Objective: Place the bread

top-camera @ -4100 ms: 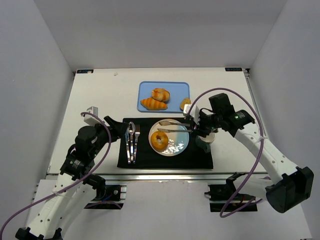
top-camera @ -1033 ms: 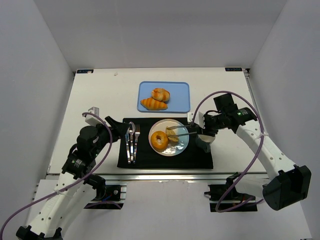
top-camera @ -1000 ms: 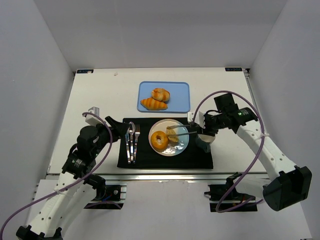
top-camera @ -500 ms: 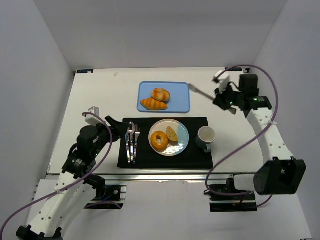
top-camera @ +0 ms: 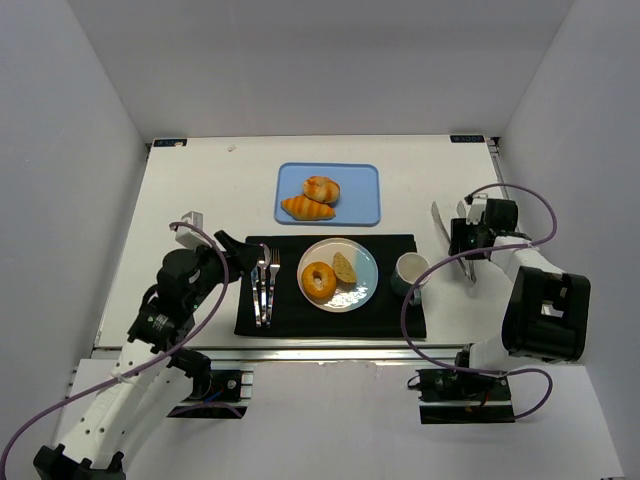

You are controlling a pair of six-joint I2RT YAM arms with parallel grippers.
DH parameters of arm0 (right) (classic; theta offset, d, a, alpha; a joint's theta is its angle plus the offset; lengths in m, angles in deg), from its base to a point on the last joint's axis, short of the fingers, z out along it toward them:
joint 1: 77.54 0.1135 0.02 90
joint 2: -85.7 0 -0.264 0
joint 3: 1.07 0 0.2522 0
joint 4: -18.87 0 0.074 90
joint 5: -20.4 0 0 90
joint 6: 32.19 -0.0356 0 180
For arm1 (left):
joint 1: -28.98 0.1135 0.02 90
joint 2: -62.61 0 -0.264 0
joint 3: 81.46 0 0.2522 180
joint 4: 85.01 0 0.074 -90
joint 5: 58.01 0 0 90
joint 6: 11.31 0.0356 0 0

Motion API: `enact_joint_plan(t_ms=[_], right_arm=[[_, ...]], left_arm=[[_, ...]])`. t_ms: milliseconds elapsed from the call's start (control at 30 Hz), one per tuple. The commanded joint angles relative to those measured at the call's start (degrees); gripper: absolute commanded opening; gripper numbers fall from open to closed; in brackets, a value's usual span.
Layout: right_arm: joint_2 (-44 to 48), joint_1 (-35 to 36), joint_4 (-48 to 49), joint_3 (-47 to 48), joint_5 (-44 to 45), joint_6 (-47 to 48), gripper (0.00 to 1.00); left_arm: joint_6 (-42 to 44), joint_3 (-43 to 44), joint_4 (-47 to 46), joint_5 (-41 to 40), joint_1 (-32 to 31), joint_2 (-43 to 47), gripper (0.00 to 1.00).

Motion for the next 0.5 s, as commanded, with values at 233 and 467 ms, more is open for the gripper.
enact_joint_plan(t_ms=[233, 467], right_arm=[[0.6, -1.0, 1.0, 0.4, -0.1, 6.7, 0.89], [7.1, -1.0, -10.1, 14.4, -4.1, 11.3, 0.89]], left_arm=[[0.0, 0.1, -3.3, 3.5, 0.0, -2.4, 0.71], [0.5, -0.2, -5.3, 6.1, 0.0, -4.9, 0.70]])
